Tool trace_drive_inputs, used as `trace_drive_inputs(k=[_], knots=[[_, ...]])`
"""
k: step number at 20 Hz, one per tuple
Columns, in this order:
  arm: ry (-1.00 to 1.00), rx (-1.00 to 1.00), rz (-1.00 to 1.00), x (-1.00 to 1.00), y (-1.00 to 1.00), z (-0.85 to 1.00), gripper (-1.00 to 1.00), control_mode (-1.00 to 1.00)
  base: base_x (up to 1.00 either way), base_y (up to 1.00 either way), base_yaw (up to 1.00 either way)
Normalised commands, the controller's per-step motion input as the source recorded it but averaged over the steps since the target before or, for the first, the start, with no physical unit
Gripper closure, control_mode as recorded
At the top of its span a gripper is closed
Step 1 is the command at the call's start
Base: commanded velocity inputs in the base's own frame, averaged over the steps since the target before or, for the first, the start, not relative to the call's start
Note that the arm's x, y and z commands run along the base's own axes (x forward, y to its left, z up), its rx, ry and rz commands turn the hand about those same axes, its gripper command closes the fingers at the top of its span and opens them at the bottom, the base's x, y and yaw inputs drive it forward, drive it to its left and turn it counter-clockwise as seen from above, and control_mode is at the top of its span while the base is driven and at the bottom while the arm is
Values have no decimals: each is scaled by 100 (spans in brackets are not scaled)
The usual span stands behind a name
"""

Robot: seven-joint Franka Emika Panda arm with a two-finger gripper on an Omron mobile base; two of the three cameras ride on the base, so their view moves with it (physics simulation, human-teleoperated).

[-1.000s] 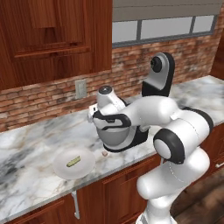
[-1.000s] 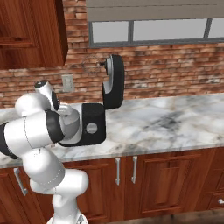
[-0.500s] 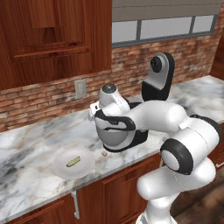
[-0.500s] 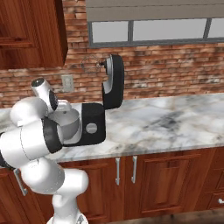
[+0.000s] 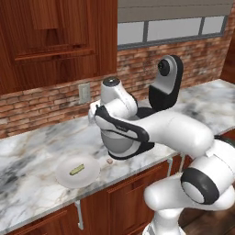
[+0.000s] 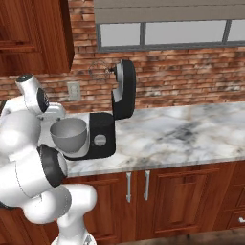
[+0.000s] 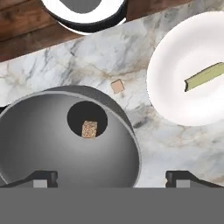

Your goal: Add butter and sugar cubes to the stand mixer bowl and then turn on the stand mixer to begin making frosting.

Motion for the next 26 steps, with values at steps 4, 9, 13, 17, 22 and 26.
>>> trace_drive_inputs(k=[4,9,13,17,22,26], knots=[[0,0,-21,-80,0,0,-100,-100,0,0,0],[0,0,-33,-90,0,0,-100,-100,0,0,0],[0,0,-35,-84,0,6,-100,-100,0,0,0],[-1,0,-27,-72,0,0,-100,-100,0,0,0],[-16,0,-21,-32,0,-4,-100,-100,0,0,0],[-37,0,-14,-2,2,-9,-100,-100,0,0,0]])
